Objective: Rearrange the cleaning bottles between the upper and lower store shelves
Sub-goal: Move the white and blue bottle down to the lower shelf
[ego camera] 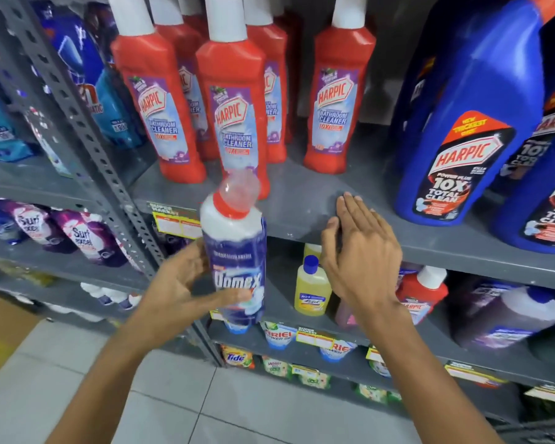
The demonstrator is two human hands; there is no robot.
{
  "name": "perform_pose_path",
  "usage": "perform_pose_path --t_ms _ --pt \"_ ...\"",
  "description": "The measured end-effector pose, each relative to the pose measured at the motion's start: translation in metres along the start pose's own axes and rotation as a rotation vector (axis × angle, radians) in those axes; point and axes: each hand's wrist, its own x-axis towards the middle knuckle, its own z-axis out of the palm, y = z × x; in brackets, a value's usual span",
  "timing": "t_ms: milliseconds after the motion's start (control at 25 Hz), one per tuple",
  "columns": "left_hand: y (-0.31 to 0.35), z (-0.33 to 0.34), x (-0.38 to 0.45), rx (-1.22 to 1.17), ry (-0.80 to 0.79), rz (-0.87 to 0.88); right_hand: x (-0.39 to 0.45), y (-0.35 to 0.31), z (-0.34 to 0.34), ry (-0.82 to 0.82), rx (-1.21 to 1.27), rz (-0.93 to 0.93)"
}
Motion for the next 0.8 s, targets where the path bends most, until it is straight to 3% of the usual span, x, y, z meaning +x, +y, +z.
perform_pose_path --t_ms 120,360,800 --pt "-0.073 -0.002 -0.007 0.116 0.018 -0.089 -0.001 0.002 0.004 0.048 -0.007 -0.002" --pt "-0.183 -0.006 0.018 0.107 0.054 -0.345 -0.002 0.006 0.011 0.085 -0.042 -0.032" --pt "-0.219 -0.011 0.081 0.094 0.066 -0.413 -0.003 0.006 0.017 0.143 -0.071 -0.034"
